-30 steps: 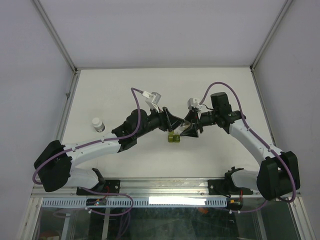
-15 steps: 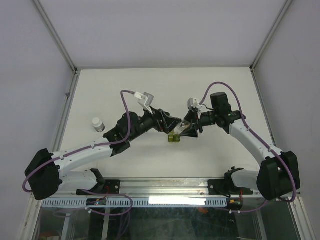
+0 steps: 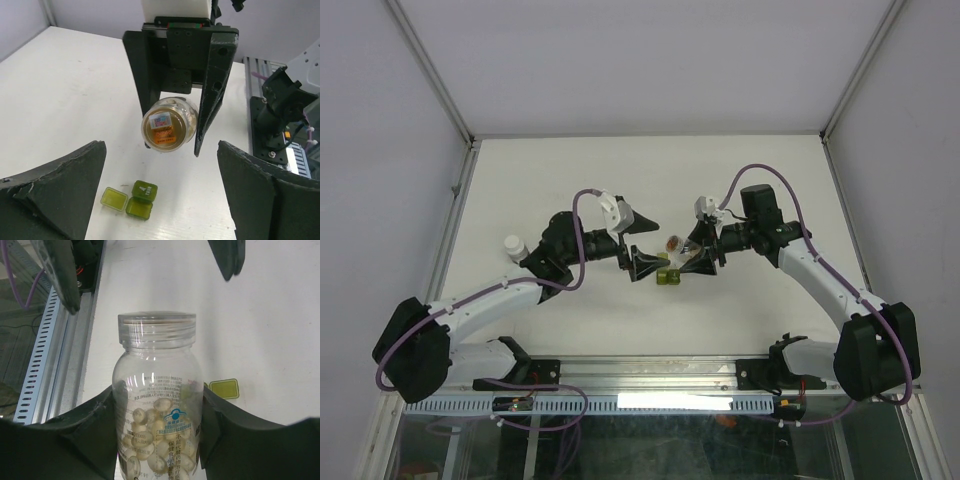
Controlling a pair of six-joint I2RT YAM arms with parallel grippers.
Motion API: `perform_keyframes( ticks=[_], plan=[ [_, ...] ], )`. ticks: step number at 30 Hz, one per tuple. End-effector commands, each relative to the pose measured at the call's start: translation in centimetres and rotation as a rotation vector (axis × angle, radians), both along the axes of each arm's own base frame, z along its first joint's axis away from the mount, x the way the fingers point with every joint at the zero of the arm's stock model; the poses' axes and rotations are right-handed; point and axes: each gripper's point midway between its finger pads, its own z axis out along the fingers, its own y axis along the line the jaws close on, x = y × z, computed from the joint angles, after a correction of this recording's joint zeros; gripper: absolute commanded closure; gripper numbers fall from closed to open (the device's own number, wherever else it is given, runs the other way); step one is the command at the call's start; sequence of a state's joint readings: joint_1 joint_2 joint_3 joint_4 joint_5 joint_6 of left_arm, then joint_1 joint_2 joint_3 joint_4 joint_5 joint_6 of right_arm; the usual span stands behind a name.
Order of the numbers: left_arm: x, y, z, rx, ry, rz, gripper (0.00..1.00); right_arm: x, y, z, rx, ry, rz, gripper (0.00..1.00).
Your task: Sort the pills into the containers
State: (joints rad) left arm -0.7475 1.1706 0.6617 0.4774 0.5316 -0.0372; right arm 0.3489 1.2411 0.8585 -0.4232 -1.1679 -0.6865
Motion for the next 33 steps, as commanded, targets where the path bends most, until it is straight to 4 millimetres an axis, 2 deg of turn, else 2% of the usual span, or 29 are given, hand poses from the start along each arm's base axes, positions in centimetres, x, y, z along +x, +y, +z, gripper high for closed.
perform_keyframes(
  ticks=[1,8,19,21,22,24,31,33],
  plan=[
    [-1.2,-1.8,2.1,-0.024,-0.109,-0.174,0.07,0.3,0.6,2.4,0.054,-0.071,0.035,1.00],
    [-0.6,-3.2,1.7,-0.022,-0.062,-0.218,0.19,0.3,0.6,2.4,0.054,-0.070,0.035,1.00],
    [0.1,-3.6,2.2,-0.051,-0.034,-0.204,0.40,0.2,0.6,2.5,0.057,-0.071,0.037,1.00],
    [0.1,-3.6,2.3,-0.058,-0.029,-0.204,0.50,0.2,0.6,2.5,0.057,-0.070,0.038,1.00],
    [0.1,-3.6,2.3,-0.062,-0.024,-0.205,0.59,0.3,0.6,2.5,0.057,-0.073,0.037,1.00],
    [0.0,-3.5,2.3,-0.067,-0.015,-0.205,0.71,0.2,0.6,2.5,0.057,-0.072,0.038,1.00],
    [-0.5,-2.9,3.0,-0.112,0.054,-0.181,0.93,0.3,0.6,2.5,0.056,-0.074,0.036,1.00],
    [-0.4,-2.6,3.3,-0.147,0.134,-0.146,1.00,0.3,0.6,2.5,0.054,-0.075,0.035,1.00]
  ],
)
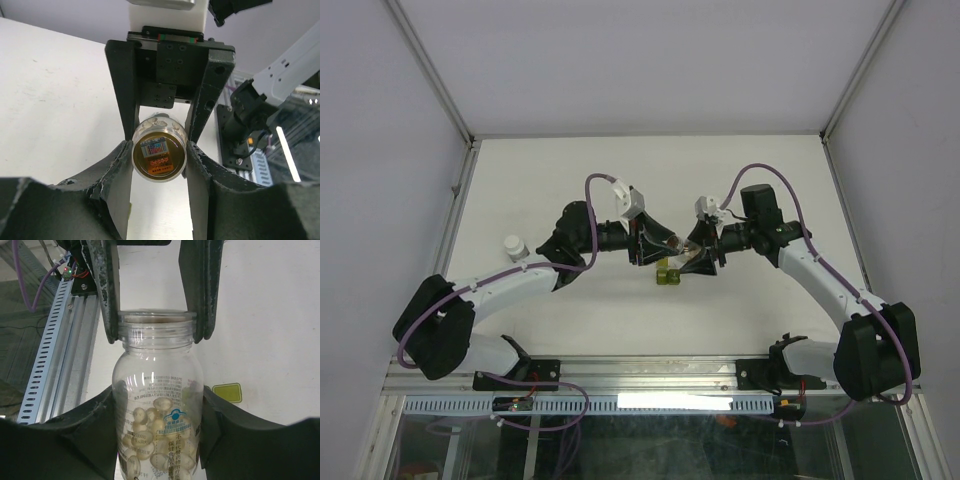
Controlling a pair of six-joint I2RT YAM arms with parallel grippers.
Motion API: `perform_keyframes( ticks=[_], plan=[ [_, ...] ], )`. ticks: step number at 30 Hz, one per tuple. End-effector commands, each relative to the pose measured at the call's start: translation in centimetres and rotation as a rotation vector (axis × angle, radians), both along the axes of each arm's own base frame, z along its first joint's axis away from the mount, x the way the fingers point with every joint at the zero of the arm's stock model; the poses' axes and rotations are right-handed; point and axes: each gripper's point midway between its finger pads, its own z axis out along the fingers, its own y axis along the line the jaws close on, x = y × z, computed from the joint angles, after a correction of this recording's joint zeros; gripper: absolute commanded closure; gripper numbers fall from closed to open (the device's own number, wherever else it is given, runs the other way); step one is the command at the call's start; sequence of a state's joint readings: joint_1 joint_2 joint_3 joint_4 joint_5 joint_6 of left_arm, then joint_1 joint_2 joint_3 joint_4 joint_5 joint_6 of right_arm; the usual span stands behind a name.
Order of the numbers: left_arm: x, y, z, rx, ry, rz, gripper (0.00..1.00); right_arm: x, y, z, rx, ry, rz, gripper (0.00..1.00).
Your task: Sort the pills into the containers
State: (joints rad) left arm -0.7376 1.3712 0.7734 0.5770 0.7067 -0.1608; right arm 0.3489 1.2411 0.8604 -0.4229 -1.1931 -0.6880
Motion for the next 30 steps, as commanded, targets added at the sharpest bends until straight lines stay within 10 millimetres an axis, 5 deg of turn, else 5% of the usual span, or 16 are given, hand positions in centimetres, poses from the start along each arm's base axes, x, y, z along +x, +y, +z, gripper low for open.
perform_keyframes(
  ticks=[1,7,15,18,24,30],
  plan=[
    [-0.1,0.8,3.8,-0.137,0.086,0.060,1.00,0.6,0.4,2.1,0.035,-0.074,0.014,1.00],
    [-0.1,1.4,4.1,-0.241,0.382,0.176,1.00,1.0,0.4,2.0,0.027,-0.071,0.000,1.00],
    [2.4,3.5,2.5,-0.239,0.521,0.452,1.00,1.1,0.4,2.1,0.028,-0.062,-0.006,1.00],
    [5.5,6.7,-1.8,-0.162,0.572,0.710,1.00,1.2,0.3,2.2,0.031,-0.064,-0.011,1.00],
    [10.8,17.3,-12.3,0.141,0.672,1.172,1.00,1.2,0.2,2.2,0.033,-0.063,-0.014,1.00],
    [13.4,24.6,-16.6,0.204,0.734,1.473,0.96,1.4,0.1,2.2,0.032,-0.061,-0.019,1.00]
  ],
)
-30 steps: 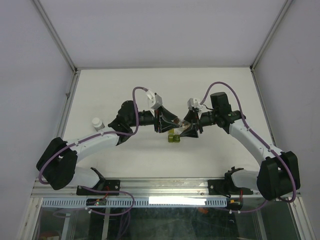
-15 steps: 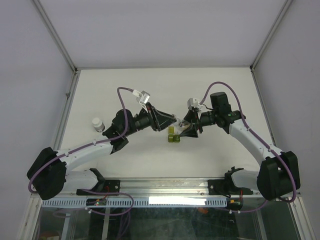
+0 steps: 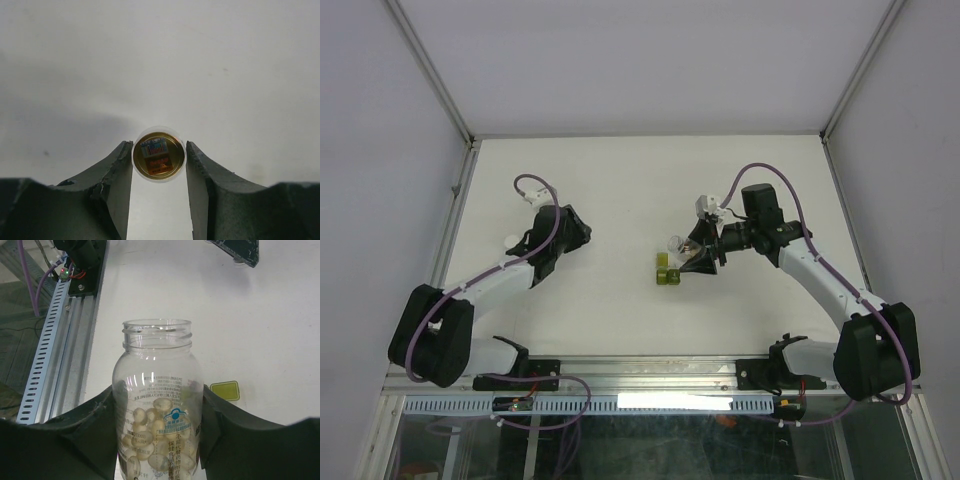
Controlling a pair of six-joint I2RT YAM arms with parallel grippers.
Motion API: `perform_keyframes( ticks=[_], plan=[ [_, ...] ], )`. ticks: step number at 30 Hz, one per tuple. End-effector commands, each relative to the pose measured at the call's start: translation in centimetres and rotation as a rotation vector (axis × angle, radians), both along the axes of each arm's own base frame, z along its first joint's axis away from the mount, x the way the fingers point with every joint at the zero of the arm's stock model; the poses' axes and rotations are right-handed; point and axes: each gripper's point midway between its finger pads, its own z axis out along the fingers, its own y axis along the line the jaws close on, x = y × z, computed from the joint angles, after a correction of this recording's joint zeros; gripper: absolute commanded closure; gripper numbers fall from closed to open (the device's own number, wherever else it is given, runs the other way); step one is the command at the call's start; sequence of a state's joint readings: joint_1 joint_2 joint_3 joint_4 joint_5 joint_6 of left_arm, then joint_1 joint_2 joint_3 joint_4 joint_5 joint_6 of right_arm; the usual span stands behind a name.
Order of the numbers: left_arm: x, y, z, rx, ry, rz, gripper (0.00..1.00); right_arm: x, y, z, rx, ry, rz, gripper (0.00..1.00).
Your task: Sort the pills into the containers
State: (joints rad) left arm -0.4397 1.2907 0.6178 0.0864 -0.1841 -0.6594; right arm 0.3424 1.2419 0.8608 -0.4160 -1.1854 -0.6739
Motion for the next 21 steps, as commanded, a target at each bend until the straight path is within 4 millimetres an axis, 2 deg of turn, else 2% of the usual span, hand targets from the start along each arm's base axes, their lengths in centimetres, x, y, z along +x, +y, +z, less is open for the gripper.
perform_keyframes(
  ticks=[1,2,6,9,12,15,18,20,21],
  plan=[
    [1.0,5.2,-2.6,0.131,0.073,0.214,0.95,1.1,0.2,2.2,0.036,-0.067,-0.003,1.00],
    [1.5,5.7,-2.9,0.148,0.084,0.242,0.95,1.1,0.2,2.2,0.036,-0.068,-0.004,1.00],
    [2.2,7.5,-4.8,0.193,0.154,0.322,0.81,1.1,0.1,2.3,0.038,-0.068,-0.007,1.00],
    [2.4,8.2,-6.0,0.210,0.206,0.345,0.71,1.1,0.0,2.4,0.040,-0.068,-0.009,1.00],
    [2.4,8.0,-6.4,0.205,0.229,0.339,0.62,1.2,-0.1,2.5,0.042,-0.068,-0.013,1.00],
    [2.4,7.3,-5.4,0.169,0.216,0.308,0.47,1.3,-0.3,2.7,0.049,-0.069,-0.019,1.00],
    [2.4,6.4,-3.3,0.115,0.174,0.269,0.29,1.7,-0.8,3.4,0.055,-0.073,-0.044,1.00],
    [2.3,5.7,-0.7,0.066,0.113,0.231,0.20,2.1,-1.3,4.0,0.058,-0.067,-0.073,1.00],
    [2.2,5.2,0.4,0.043,0.088,0.205,0.19,2.3,-1.6,4.3,0.056,-0.064,-0.092,1.00]
  ],
)
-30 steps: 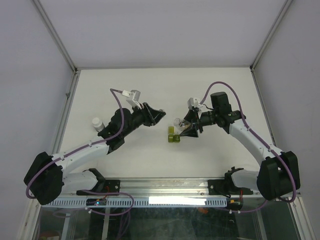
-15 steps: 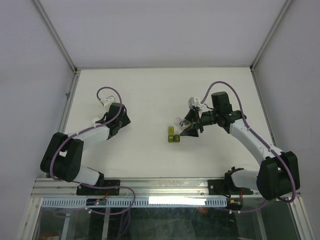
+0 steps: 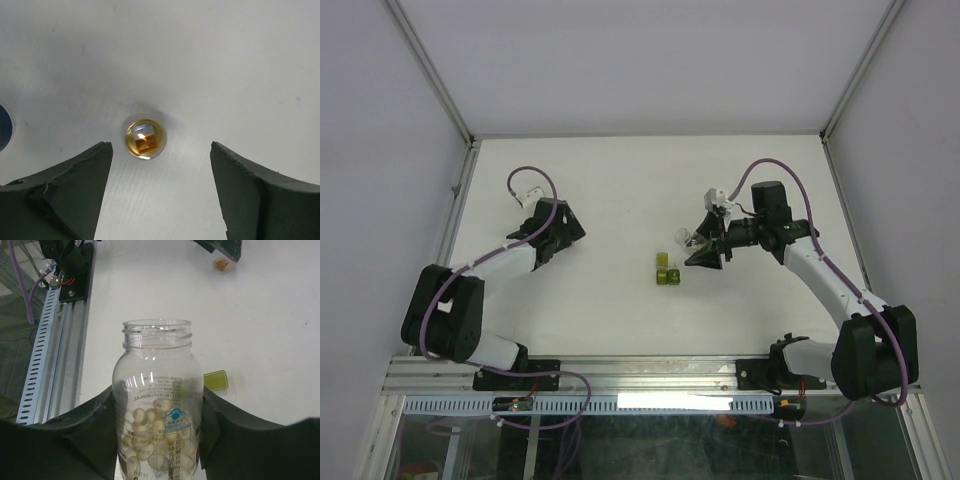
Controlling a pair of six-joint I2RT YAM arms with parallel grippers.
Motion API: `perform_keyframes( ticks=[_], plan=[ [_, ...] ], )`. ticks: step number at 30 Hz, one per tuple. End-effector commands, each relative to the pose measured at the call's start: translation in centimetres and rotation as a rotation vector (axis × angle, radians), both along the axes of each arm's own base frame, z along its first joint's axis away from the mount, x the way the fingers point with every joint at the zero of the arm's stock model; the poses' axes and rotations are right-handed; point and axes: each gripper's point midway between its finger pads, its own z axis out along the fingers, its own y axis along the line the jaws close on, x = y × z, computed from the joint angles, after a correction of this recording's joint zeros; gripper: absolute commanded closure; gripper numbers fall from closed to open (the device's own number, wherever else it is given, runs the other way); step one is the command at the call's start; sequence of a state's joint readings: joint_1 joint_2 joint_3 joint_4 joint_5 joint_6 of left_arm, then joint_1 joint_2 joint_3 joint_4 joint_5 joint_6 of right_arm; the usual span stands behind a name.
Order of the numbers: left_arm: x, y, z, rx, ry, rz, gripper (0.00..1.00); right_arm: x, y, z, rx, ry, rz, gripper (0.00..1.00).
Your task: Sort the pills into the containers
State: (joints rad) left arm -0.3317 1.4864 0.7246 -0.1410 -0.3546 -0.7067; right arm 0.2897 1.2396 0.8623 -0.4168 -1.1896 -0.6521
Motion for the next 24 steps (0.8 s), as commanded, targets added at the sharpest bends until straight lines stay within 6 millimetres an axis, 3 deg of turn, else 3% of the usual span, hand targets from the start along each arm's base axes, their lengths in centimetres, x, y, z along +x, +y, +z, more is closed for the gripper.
perform_keyframes(
  ticks=[1,5,8,10,13,16,18,22,24],
  plan=[
    [1.3,-2.5,8.0,-0.147,-0.209,-0.101,0.18,1.5,-0.8,4.5,0.040,-0.083,-0.059,1.00],
    [-0.3,-5.7,12.9,-0.262,-0.338,-0.310,0.16,1.9,-1.9,4.0,-0.068,-0.081,-0.116,1.00],
    [-2.6,-8.0,16.6,-0.341,-0.450,-0.486,0.10,3.2,-3.5,2.9,-0.211,-0.106,-0.181,1.00],
    [-4.3,-9.0,19.0,-0.392,-0.524,-0.582,0.05,3.7,-4.2,3.6,-0.260,-0.109,-0.213,1.00],
    [-7.3,-10.1,22.9,-0.432,-0.625,-0.726,0.01,1.3,-3.2,4.4,-0.266,-0.097,-0.153,1.00],
    [-9.4,-10.1,25.2,-0.413,-0.687,-0.801,0.01,1.0,-3.2,2.8,-0.352,-0.167,-0.164,1.00],
    [-10.2,-9.8,25.6,-0.391,-0.689,-0.814,0.01,2.4,-3.7,1.7,-0.401,-0.172,-0.222,1.00],
    [-11.3,-9.1,25.0,-0.319,-0.640,-0.838,0.01,-0.2,-2.0,0.1,-0.413,-0.114,-0.099,1.00],
    [-11.4,-8.2,23.9,-0.254,-0.620,-0.825,0.01,1.1,-2.3,-1.1,-0.468,-0.172,-0.148,1.00]
  ],
)
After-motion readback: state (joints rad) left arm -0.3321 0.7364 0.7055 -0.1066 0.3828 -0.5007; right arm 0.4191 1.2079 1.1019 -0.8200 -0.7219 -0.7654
